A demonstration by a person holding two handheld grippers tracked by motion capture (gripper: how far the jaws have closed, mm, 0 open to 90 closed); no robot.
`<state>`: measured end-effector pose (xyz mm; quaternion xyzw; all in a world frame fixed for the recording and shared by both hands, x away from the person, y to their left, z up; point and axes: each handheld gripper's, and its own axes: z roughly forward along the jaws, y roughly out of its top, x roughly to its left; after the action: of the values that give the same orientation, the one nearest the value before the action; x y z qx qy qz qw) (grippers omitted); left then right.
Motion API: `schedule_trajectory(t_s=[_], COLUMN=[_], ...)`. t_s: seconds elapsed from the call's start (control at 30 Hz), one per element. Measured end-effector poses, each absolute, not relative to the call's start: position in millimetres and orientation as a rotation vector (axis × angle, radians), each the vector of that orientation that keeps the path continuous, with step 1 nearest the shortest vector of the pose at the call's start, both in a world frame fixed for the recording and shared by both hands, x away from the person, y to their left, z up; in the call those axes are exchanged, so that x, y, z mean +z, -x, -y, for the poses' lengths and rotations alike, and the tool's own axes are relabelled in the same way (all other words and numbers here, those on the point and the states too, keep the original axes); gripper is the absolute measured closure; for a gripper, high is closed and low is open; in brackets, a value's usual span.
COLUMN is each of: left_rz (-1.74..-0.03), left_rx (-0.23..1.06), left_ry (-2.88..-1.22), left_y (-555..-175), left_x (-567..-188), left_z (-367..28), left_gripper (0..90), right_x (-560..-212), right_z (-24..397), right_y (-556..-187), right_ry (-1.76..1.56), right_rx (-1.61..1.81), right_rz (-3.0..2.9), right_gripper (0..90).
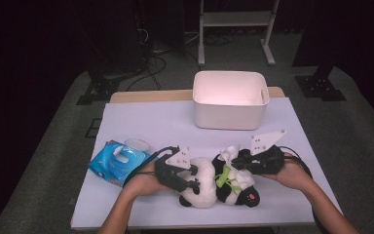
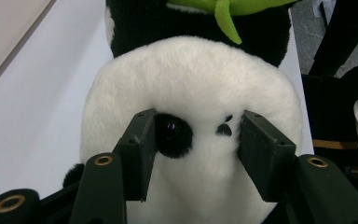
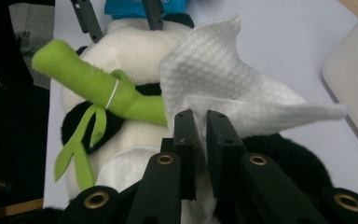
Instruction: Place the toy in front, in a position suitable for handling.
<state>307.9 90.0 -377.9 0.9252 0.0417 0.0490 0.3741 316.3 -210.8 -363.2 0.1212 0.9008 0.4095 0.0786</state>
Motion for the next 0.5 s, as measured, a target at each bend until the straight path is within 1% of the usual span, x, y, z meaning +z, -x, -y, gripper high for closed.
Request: schedule_trajectory(t_s=[0.1,0.17,0.27,0.37,0.4,0.5], left_rz=[-0.108,-0.110,-0.110,-0.111,-0.106,-0.115], left_rx=[0.127,0.121,0.122,0.129,0.131,0.123], left_ry=[-2.373,-2.368,-2.367,-2.372,-2.378,-2.371], left_y=[-308.1,-308.8,-308.8,-307.9,-307.9,-309.5], left_x=[-377.7,-378.3,-378.4,-377.8,-377.4,-378.0], left_z=[-90.4,-90.7,-90.4,-89.5,-89.0,-89.3], left_gripper=[47.4,47.4,47.4,47.4,47.3,47.3], right_x=[-361.5,-360.4,-364.3,-367.9,-367.2,-359.3], right_z=[213.1,208.2,202.3,207.9,214.2,212.5], right_y=[-311.3,-303.5,-297.3,-298.6,-296.6,-288.4], right_ry=[-0.365,-0.310,-0.276,-0.290,-0.321,-0.282], right_rx=[1.317,1.369,1.288,1.296,1.331,1.382], right_rz=[-2.706,-2.715,-2.731,-2.737,-2.733,-2.728], right_gripper=[82.3,82.3,82.4,82.4,82.3,82.4])
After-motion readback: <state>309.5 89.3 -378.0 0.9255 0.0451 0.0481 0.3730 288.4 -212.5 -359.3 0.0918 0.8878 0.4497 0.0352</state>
